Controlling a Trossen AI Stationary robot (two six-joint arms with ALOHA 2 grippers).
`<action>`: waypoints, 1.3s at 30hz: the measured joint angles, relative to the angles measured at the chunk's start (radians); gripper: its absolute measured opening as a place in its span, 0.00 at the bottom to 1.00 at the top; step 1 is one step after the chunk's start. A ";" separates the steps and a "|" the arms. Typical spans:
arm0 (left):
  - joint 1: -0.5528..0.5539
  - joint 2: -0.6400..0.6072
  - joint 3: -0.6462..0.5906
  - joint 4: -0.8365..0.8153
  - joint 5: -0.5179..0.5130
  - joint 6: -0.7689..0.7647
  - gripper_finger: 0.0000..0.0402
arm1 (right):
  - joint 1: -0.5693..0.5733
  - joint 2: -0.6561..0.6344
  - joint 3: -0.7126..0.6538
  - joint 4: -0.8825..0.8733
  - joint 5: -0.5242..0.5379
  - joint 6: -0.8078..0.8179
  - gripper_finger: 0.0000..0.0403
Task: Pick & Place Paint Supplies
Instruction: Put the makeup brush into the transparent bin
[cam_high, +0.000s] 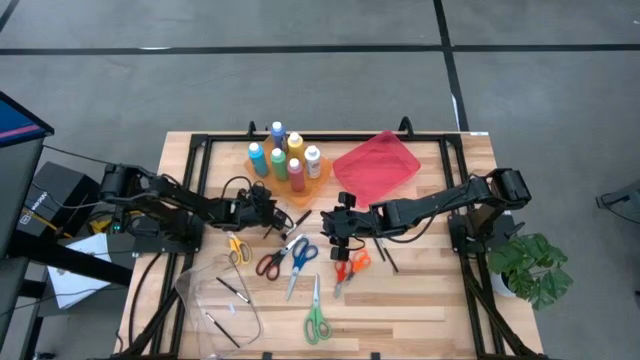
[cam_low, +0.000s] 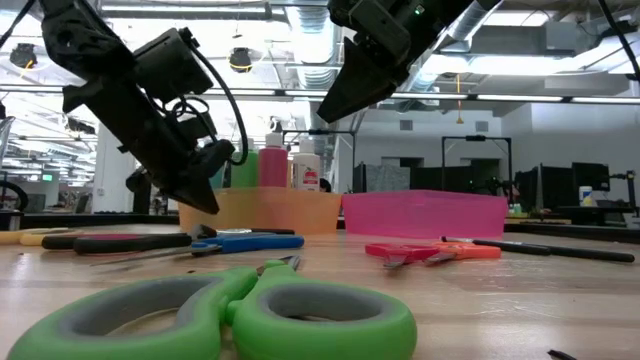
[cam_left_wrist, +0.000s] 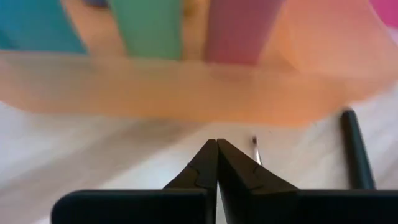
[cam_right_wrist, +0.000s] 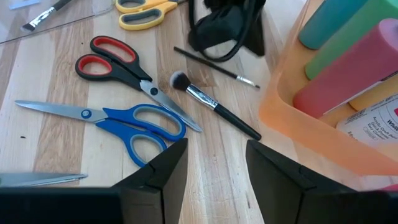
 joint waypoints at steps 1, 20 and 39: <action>-0.003 0.013 0.000 0.014 0.016 0.000 0.00 | 0.000 0.000 0.000 0.000 0.000 0.000 0.39; -0.057 0.146 0.001 0.320 0.081 0.140 0.46 | 0.000 0.000 0.000 -0.008 0.000 0.000 0.39; -0.052 0.356 0.180 0.304 0.093 0.246 0.36 | 0.000 0.000 0.000 -0.006 0.000 0.000 0.39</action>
